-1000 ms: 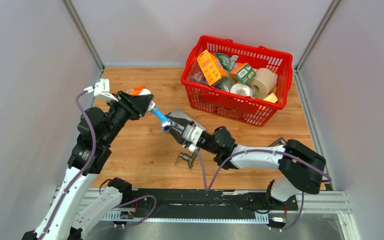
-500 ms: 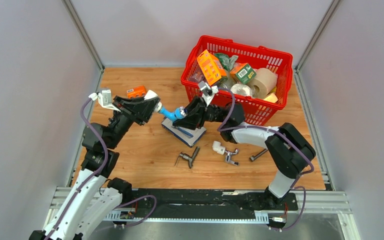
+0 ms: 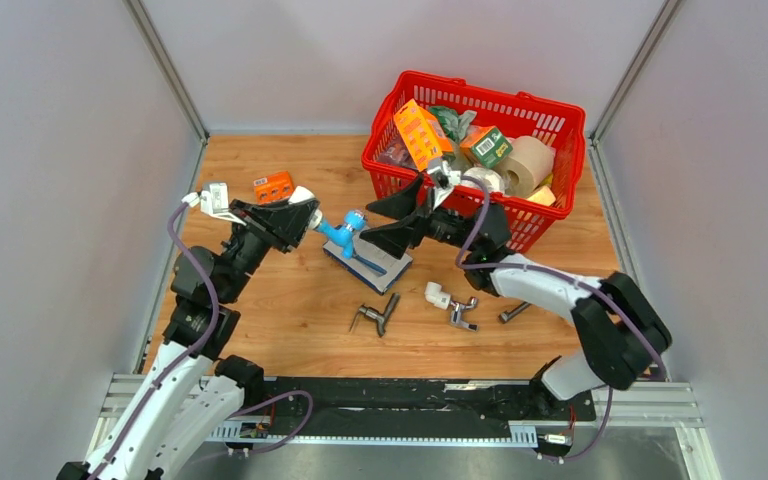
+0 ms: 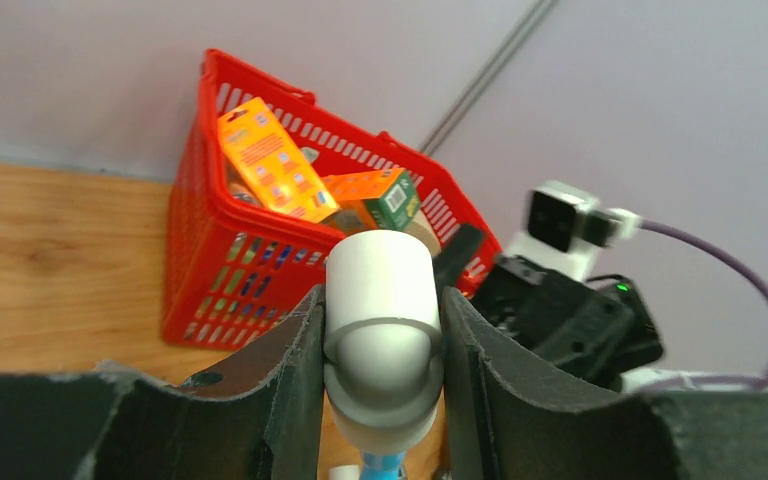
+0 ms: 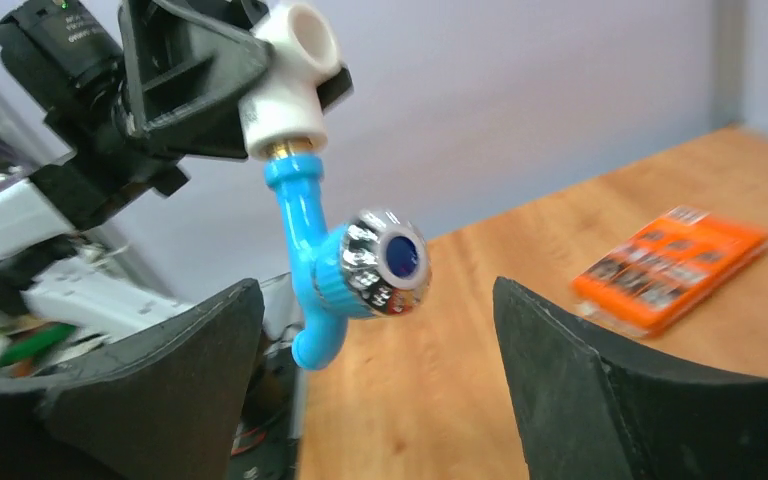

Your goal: Install the water faucets

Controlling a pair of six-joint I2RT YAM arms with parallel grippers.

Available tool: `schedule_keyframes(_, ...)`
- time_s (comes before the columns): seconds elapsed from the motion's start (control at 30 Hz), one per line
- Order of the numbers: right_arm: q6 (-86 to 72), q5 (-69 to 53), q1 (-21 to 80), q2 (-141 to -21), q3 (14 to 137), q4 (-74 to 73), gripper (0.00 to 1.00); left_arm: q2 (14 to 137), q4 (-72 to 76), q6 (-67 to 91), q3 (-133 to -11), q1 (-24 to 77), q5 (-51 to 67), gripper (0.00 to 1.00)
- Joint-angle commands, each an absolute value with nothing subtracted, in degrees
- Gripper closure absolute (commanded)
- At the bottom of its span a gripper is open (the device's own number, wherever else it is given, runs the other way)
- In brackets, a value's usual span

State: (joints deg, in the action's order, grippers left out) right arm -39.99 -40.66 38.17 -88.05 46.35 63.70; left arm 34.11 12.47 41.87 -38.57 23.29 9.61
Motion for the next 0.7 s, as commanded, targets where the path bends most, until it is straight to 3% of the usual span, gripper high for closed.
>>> schedule_keyframes(0.0, -15.1, -26.7, 39.5, -79.3, 43.4, 54.1, 0.11, 33.6, 6.6, 43.8, -42.5, 23.4, 0.2, 1.00)
schedule_keyframes(0.33, 27.7, -4.1, 56.9, -74.6, 36.7, 59.4, 0.07, 37.0, 2.1, 50.9, -43.9, 23.4, -5.0, 1.00)
schedule_keyframes(0.67, 42.7, 5.6, 64.8, -84.2, 42.4, 58.8, 0.07, 37.3, 3.1, 53.3, -43.7, 23.4, -3.4, 1.00)
